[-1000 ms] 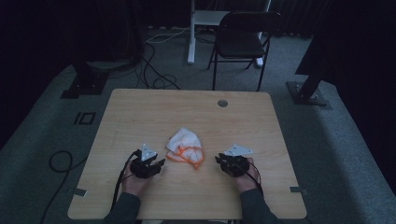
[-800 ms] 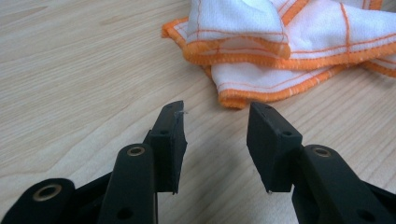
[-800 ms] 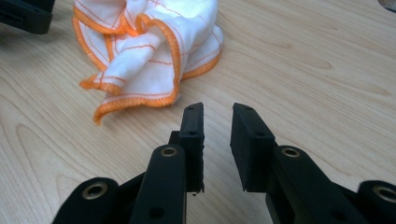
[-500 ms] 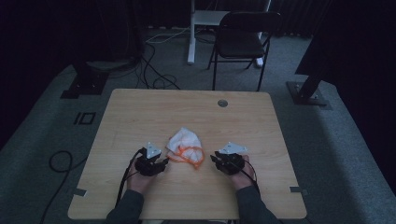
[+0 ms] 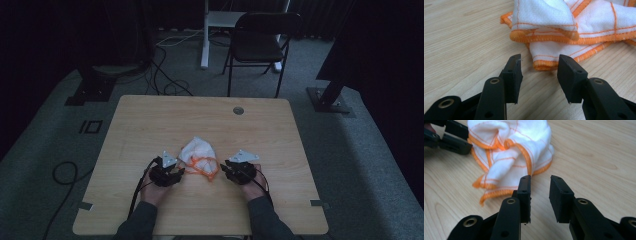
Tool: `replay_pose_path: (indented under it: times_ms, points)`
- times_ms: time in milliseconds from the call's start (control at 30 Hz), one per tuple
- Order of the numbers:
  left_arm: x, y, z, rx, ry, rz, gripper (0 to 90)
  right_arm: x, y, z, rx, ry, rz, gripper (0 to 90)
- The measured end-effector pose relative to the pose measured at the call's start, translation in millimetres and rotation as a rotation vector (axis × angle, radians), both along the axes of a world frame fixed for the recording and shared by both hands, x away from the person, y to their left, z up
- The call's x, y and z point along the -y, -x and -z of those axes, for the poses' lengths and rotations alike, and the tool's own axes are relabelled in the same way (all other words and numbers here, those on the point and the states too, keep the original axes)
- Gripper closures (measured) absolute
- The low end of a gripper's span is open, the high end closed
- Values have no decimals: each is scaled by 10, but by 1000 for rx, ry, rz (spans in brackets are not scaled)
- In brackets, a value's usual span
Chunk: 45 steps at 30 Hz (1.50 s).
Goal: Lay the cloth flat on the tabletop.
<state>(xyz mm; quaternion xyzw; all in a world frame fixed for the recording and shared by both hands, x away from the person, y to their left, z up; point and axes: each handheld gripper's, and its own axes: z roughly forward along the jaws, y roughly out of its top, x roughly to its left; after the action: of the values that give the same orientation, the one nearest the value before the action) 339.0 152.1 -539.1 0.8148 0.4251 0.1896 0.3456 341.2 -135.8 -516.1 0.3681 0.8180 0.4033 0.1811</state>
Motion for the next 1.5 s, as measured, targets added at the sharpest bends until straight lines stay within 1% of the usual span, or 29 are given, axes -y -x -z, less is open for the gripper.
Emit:
replay_pose_path:
  times_ms: [33, 67, 100, 133, 333, 400, 433, 500, 533, 600, 633, 700, 733, 800, 833, 900, 933, 1000, 1200, 1333, 1500]
  points:
    - [0, 0, 0, 0, 0, 0, 559, 0, 0, 0, 0, 0, 0, 711]
    - [2, -5, 4, -2, 3, 0, 564, -32, -18, -21, 8, 1, -7, 691]
    - [4, -9, 8, -8, 11, -2, 564, -32, -18, -21, 8, 1, -7, 691]
    - [7, -17, 12, -11, 15, -2, 576, -70, -35, -36, 21, 10, -13, 685]
    - [31, -25, 18, -9, 13, -7, 635, -155, -87, -31, 14, 13, -18, 660]
    - [34, -27, 18, -9, 12, -8, 663, -184, -106, -28, 13, 19, -21, 634]
    - [38, -28, 18, -8, 12, -8, 681, -197, -118, -24, 7, 25, -24, 606]
    - [46, -30, 16, -7, 9, -6, 712, -216, -148, -9, 4, 34, -24, 601]
    - [51, -30, 15, -8, 8, -2, 728, -220, -161, -1, 3, 34, -23, 608]
    - [52, -29, 15, -7, 8, -2, 752, -219, -184, 12, -4, 38, -16, 649]
    - [52, -29, 16, -6, 7, -2, 752, -219, -184, 12, -4, 38, -16, 649]
    - [49, -29, 17, -4, 8, -5, 758, -208, -207, 26, -9, 34, -5, 677]
    - [45, -29, 18, -3, 9, -7, 763, -190, -223, 31, -29, 18, 3, 713]
    - [41, -29, 19, -2, 9, -9, 771, -176, -232, 29, -27, 19, -2, 781]
    - [41, -29, 19, -2, 9, -9, 775, -176, -232, 29, -27, 19, -2, 781]
    - [41, -28, 18, -1, 8, -9, 780, -158, -238, 22, -24, 15, -10, 860]
    - [41, -27, 18, -1, 6, -9, 784, -151, -241, 18, -23, 12, -6, 876]
    - [35, -26, 19, 0, 6, -10, 795, -123, -253, 11, -30, -2, 8, 882]
    - [-32, -25, 15, 0, 2, -26, 817, -30, -273, -12, -32, -7, 55, 888]
    - [-90, -25, 12, 1, -2, -42, 834, 79, -309, -19, -37, -16, 92, 891]
    - [-159, -31, 9, -3, -3, -60, 845, 248, -363, -31, -41, -8, 142, 893]
